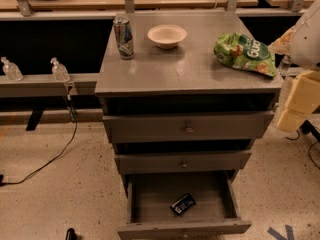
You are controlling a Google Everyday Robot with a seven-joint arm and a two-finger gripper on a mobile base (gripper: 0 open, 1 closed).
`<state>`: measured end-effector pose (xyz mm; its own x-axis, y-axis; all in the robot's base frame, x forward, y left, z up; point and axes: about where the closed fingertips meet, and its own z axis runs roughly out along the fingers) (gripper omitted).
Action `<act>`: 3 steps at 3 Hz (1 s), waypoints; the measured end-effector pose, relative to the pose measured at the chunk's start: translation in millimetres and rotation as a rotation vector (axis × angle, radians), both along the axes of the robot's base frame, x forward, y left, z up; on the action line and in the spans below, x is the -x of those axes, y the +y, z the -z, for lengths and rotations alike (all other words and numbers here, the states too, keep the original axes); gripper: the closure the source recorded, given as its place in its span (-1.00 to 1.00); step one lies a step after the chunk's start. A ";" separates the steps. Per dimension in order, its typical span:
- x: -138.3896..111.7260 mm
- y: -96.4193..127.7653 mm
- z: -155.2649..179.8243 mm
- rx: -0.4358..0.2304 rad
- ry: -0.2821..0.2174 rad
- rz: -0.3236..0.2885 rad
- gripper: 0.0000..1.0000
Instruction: Pick rxbar blueberry from bottom drawer and place on counter
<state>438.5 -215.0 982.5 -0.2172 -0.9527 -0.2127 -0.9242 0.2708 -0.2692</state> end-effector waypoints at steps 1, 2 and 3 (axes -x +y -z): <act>0.0 0.0 0.0 0.000 0.000 0.000 -1.00; -0.7 16.4 1.9 -0.022 -0.051 -0.035 -1.00; 8.7 64.1 31.7 -0.077 -0.103 -0.186 -1.00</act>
Offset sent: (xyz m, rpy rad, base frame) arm 0.0103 0.0215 -0.0117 0.0342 -0.0622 0.0403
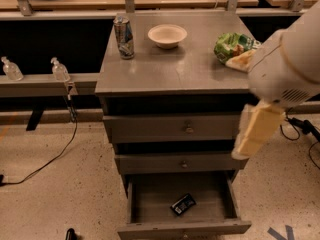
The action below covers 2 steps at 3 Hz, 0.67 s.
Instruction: Pick rxbar blueberry from bottom drawer and place on counter
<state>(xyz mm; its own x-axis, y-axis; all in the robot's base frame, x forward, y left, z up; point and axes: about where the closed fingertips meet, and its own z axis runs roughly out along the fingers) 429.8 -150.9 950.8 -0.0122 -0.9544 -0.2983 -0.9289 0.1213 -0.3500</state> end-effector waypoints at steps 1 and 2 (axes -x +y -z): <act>-11.1 50.7 77.9 -0.053 0.008 -0.116 -1.00; -12.7 54.2 82.3 -0.049 0.009 -0.135 -1.00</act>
Offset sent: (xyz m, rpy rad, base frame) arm 0.0081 0.0443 -0.0647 0.0467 0.0162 0.1084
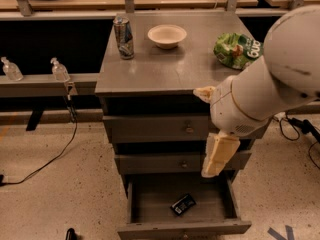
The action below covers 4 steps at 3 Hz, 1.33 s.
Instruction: Pick rxbar blueberry from bottom drawer and place on counter
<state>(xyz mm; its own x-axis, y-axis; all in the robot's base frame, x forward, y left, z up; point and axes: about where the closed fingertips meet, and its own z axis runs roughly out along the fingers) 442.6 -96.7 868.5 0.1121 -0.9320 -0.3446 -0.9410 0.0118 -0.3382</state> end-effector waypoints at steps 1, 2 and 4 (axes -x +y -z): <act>-7.1 12.7 18.0 0.012 -0.001 -0.067 -1.00; -20.3 2.9 76.2 -0.085 0.027 -0.084 -1.00; -71.6 -9.7 139.8 -0.481 -0.006 -0.119 -1.00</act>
Offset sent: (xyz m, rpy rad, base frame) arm 0.0698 -0.0158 -0.1986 0.3357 0.0227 0.2267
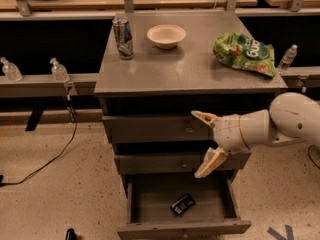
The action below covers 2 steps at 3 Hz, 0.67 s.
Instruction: Pick rxbar blueberry from bottom drawer and place on counter
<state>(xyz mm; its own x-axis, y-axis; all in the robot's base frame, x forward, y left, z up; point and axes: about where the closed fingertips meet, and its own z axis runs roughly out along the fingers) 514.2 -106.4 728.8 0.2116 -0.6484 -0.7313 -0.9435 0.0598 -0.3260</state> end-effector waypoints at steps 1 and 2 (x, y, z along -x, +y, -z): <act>-6.1 1.3 32.0 -0.060 0.002 -0.045 -1.00; -6.1 1.3 32.0 -0.060 0.002 -0.045 -1.00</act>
Offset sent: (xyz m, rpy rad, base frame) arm 0.0077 0.0003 -0.0279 0.0632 -0.0026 0.0421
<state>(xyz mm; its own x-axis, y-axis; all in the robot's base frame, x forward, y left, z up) 520.3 -105.0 696.7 0.2379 -0.5932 -0.7691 -0.9462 0.0372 -0.3214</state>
